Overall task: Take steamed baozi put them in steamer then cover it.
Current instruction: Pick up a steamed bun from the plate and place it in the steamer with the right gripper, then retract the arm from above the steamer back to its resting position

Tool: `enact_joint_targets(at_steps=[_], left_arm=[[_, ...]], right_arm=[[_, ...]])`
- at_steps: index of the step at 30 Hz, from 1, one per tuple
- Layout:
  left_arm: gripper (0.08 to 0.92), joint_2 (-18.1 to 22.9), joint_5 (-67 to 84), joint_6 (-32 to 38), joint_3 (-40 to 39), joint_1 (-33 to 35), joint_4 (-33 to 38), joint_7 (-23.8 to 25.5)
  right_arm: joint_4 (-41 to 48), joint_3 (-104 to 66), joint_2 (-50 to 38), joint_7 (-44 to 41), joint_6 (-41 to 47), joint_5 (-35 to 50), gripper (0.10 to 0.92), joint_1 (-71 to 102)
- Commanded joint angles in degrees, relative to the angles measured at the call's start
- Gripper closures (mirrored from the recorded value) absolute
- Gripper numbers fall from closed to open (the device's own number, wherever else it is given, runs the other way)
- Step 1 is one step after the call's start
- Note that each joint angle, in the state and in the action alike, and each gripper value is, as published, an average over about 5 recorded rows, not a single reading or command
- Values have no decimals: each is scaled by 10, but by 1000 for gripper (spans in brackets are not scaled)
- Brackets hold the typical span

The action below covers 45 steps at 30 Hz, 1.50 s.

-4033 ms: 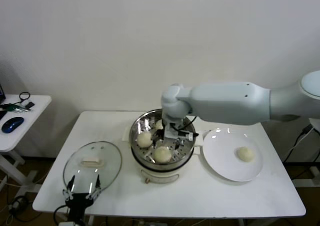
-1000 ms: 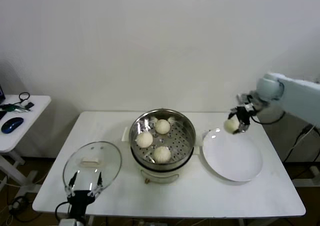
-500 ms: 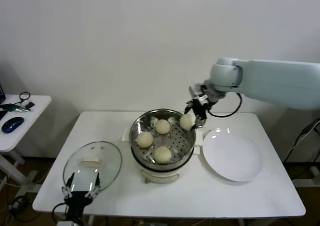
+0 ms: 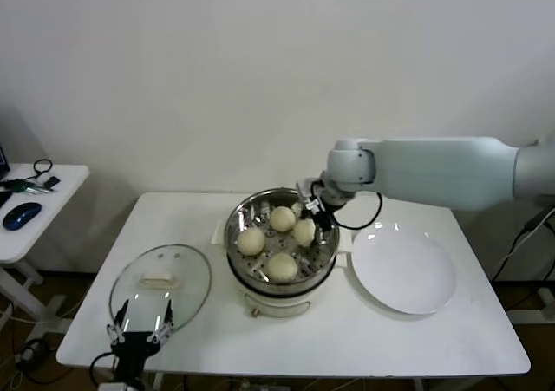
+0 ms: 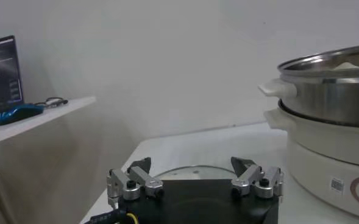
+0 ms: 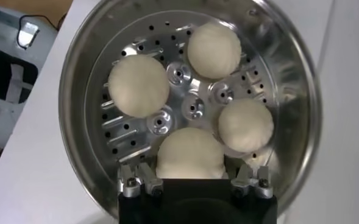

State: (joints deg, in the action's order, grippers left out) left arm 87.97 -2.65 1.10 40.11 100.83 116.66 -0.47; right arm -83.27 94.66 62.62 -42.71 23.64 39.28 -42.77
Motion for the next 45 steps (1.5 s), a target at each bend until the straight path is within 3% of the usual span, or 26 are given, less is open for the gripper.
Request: enact_joint_targets(at_steps=[1, 11, 17, 22, 26, 29, 35, 45], left_arm=[[177, 0, -1, 0, 0, 1, 0, 0], [177, -2, 5, -2, -1, 0, 1, 0], [177, -2, 8, -8, -1, 2, 6, -4], [177, -4, 7, -34, -4, 6, 19, -20], [177, -7, -6, -62, 2, 9, 32, -19], [177, -5, -23, -59, 7, 4, 27, -19], [177, -3, -26, -42, 5, -3, 12, -28], [177, -8, -25, -35, -3, -37, -12, -43]], right_arm=[[-6, 3, 15, 39, 40, 11, 303, 27], [-9, -3, 10, 55, 61, 36, 301, 28], [-17, -13, -7, 19, 40, 42, 217, -4], [-21, -53, -52, -14, 12, 85, 203, -48], [-24, -132, -114, 26, 32, 124, 202, -41], [-25, -228, -174, 115, 39, 138, 202, 24], [-23, -442, -282, 282, -30, 83, 203, 218], [-34, -855, -374, 370, -177, -20, 203, 690]])
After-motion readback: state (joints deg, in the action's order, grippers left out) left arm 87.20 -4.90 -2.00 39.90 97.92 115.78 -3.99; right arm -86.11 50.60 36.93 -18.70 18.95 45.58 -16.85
